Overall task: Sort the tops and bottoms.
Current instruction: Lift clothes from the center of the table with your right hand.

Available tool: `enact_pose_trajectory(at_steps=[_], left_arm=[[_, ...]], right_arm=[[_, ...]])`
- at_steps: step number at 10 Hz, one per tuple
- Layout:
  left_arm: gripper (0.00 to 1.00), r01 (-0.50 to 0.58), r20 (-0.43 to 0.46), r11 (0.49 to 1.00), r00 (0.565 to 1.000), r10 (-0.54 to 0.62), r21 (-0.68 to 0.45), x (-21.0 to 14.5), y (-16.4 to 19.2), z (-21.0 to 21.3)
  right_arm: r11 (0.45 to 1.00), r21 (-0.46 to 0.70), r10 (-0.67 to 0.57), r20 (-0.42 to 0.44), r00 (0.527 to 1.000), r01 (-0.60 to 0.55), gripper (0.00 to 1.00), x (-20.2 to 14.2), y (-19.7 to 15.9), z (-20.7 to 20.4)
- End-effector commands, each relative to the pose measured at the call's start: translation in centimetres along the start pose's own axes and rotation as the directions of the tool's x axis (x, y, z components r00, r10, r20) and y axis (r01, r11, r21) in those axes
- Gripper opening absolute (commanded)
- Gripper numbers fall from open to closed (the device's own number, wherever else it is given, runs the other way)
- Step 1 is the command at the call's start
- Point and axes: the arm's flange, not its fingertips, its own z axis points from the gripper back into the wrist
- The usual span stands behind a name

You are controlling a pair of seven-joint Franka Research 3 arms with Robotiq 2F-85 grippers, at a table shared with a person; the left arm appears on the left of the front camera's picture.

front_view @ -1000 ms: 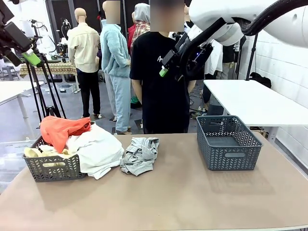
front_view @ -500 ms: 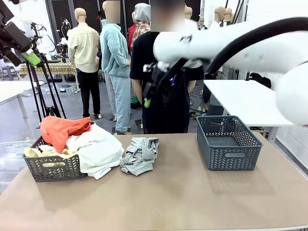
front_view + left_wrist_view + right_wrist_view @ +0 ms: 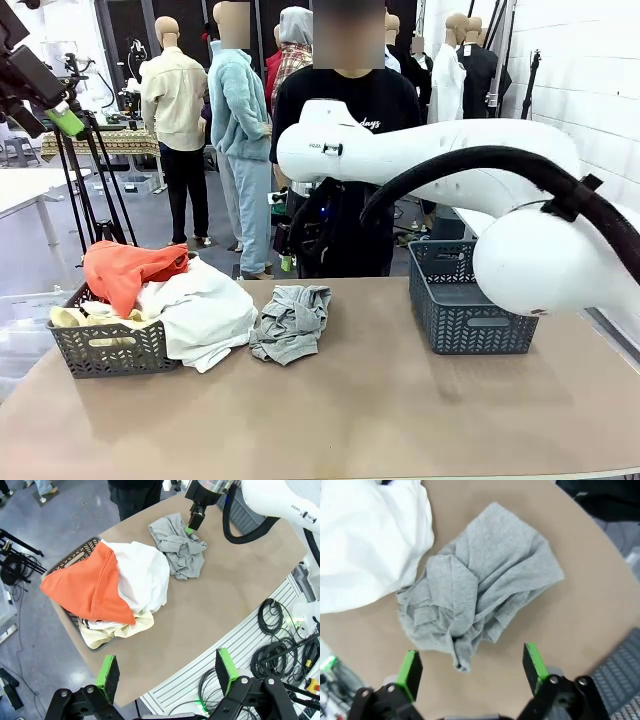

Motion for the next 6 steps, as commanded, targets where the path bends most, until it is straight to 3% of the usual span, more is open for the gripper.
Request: enact_pose_trajectory(at_steps=[1,4,5,6], left_arm=[[1.00,-0.008,0.004,1.000,1.000,0.008,0.003,0.0,0.0,0.2],[1.00,-0.008,0.004,1.000,1.000,0.008,0.003,0.0,0.0,0.2],[1.00,-0.008,0.004,1.000,1.000,0.008,0.003,0.0,0.0,0.2],[1.00,-0.008,0.004,1.000,1.000,0.008,0.003,0.0,0.0,0.2]], right_arm=[[1.000,-0.012,0.002,0.057,0.998,-0.002,1.00,-0.1,0.2,1.7],[1.000,-0.028,-0.008,-0.107,0.994,0.005,1.00,1.0,0.0,-3.3],[0.999,-0.043,-0.022,-0.128,0.992,0.017,1.00,1.4,0.2,-6.3],[0.997,-0.082,-0.016,-0.093,0.996,0.009,1.00,1.3,0.6,-8.4]])
